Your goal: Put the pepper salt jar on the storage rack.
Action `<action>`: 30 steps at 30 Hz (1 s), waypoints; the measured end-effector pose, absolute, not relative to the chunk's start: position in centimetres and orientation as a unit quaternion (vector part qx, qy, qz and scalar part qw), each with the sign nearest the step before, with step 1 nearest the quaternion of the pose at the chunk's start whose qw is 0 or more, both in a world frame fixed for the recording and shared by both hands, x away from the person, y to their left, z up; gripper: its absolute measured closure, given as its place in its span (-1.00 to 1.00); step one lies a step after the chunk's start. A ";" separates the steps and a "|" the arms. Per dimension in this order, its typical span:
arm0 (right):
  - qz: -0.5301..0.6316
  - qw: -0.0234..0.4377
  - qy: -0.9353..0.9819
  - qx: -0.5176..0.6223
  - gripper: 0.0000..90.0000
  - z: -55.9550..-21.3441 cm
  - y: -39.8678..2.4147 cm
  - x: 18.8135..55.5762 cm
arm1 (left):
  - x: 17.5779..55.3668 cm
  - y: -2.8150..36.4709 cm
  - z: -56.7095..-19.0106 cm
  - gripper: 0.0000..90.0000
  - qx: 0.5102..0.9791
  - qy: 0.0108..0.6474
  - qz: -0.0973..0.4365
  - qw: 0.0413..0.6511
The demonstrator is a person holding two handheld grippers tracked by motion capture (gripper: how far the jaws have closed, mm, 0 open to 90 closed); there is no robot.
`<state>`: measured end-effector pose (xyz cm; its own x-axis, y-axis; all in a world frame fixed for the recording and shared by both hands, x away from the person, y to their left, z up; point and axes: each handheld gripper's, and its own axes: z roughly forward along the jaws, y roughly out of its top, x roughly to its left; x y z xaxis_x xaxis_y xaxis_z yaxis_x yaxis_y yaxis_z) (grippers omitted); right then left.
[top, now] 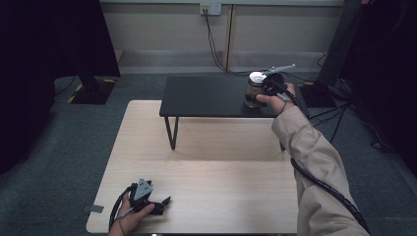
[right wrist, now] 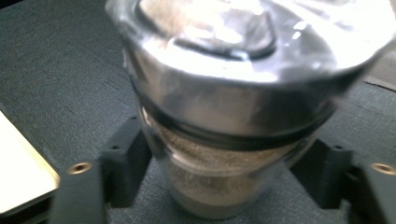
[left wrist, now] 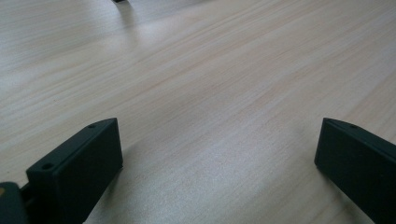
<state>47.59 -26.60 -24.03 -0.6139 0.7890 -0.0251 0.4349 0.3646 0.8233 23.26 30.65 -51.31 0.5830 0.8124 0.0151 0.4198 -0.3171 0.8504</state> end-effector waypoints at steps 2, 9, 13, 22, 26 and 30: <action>0.413 0.220 0.795 0.386 -0.67 -24.1 -26.5 47.4 | 23.3 30.7 -51.3 -1.00 0.779 0.396 0.228 0.430; 0.419 0.214 0.798 0.377 -0.83 -24.0 -27.0 46.9 | 23.3 30.7 -51.3 -1.00 0.779 0.395 0.228 0.430; 0.419 0.213 0.802 0.368 -0.86 -24.1 -27.6 46.3 | 23.3 30.7 -51.3 -1.00 0.779 0.395 0.228 0.430; 0.422 0.218 0.810 0.345 -0.88 -24.6 -30.1 43.3 | 23.3 30.7 -51.3 -1.00 0.779 0.395 0.228 0.430; 0.425 0.218 0.812 0.334 -0.89 -25.0 -31.7 41.6 | 23.3 30.7 -51.3 -1.00 0.779 0.395 0.228 0.430; 0.429 0.219 0.813 0.328 -0.90 -25.8 -33.3 39.7 | 23.3 30.6 -51.3 -1.00 0.779 0.396 0.228 0.430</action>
<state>39.69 -33.32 -25.78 -0.6895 0.7205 -0.0742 0.3454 0.4170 0.8407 23.25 30.64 -51.31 0.5828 0.8125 0.0154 0.4200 -0.3173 0.8503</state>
